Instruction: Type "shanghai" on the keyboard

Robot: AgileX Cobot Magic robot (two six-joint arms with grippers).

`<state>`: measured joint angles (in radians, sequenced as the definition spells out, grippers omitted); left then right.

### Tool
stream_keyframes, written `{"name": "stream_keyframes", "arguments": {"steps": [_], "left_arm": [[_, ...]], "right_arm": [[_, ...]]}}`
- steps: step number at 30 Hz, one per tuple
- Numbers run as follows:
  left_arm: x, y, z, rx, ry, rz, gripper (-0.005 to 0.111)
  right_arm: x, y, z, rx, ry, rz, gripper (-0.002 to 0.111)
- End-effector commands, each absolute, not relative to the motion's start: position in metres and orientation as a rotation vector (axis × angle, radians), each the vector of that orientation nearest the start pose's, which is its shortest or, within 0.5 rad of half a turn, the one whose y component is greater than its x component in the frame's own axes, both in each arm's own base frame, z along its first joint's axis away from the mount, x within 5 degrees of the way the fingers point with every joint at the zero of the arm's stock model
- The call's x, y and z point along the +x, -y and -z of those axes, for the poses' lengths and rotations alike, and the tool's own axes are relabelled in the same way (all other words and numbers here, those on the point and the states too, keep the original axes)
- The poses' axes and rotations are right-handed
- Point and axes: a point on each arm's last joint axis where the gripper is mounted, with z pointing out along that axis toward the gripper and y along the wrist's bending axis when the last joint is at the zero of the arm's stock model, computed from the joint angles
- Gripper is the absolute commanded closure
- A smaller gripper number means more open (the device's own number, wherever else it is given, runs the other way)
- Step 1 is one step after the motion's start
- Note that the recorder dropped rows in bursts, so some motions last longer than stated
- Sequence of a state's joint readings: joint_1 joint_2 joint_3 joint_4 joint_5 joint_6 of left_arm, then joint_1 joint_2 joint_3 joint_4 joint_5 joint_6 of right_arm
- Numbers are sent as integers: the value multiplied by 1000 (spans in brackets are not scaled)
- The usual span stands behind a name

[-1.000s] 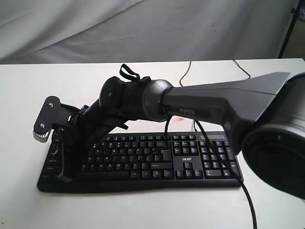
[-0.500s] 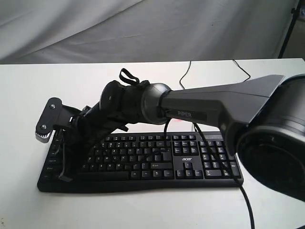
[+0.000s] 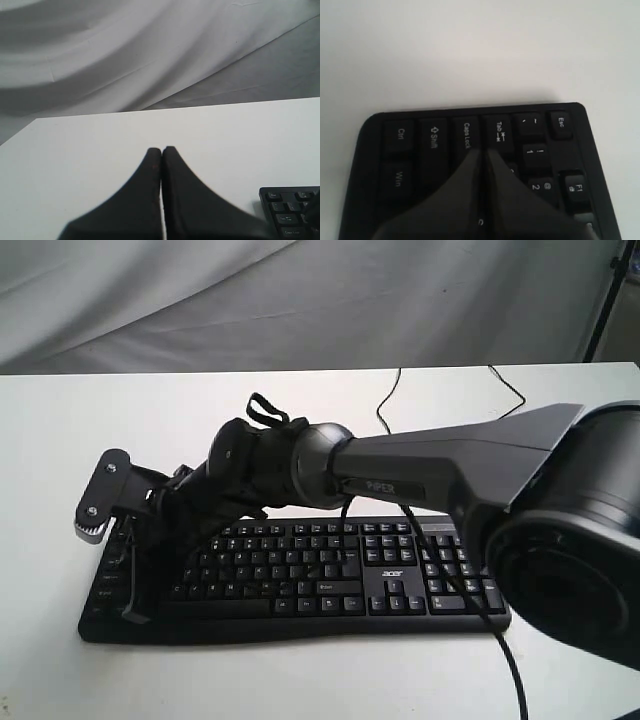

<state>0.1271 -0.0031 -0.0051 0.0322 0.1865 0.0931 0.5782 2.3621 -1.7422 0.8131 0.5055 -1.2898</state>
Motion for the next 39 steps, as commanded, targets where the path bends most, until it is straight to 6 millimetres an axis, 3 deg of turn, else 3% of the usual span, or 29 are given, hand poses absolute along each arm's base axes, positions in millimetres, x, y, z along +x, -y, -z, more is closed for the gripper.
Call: {"name": "stream_keyframes", "arguments": {"steps": [1, 23, 32, 39], "left_arm": [[56, -7, -196, -6, -1671, -190, 106], [56, -7, -196, -6, -1671, -190, 106], [56, -7, -196, -6, -1671, -190, 106], [56, -7, -196, -6, -1671, -190, 106]], "right_arm": [[408, -307, -115, -1433, -1970, -448, 108], [405, -308, -119, -1485, -1949, -470, 108], [405, -306, -111, -1490, -1967, -476, 108], [404, -306, -126, -1510, -1936, -465, 108]]}}
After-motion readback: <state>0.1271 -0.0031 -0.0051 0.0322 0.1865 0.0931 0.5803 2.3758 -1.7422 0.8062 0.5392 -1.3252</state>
